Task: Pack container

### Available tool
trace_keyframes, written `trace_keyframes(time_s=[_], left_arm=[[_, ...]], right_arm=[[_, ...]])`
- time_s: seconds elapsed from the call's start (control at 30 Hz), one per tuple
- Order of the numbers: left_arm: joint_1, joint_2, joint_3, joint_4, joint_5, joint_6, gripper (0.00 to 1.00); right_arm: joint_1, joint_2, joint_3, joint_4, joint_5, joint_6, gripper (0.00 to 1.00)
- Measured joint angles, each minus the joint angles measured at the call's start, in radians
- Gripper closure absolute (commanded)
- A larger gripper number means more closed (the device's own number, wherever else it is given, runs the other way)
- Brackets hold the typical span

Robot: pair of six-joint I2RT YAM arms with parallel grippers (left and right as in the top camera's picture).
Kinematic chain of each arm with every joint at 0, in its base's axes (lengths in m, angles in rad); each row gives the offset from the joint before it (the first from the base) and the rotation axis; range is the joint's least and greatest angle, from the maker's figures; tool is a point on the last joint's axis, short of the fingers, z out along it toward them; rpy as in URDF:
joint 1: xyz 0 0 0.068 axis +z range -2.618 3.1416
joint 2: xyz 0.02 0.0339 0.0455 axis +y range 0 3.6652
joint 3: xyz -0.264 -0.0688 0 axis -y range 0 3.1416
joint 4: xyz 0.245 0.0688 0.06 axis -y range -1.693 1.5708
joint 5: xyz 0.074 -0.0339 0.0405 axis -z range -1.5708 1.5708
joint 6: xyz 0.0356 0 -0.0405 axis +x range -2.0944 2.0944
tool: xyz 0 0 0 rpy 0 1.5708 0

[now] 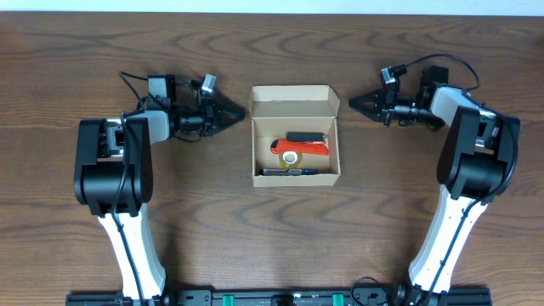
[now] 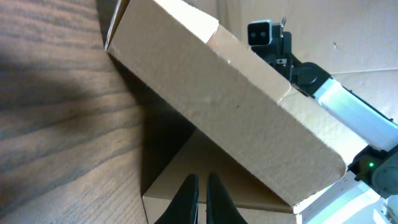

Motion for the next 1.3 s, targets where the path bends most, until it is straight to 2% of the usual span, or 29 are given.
trace_keyframes(time_s=[0.4,1.3], left_arm=[[-0.002,0.031,0.000,0.046,-0.002,-0.068,0.94],[-0.062,0.035,0.000,0.064,-0.027,-0.093,0.94]], right_arm=[[0.009,0.055,0.000,0.016,0.009,0.016,0.99],[0.103,0.055,0.000,0.023,0.031,0.036,0.99]])
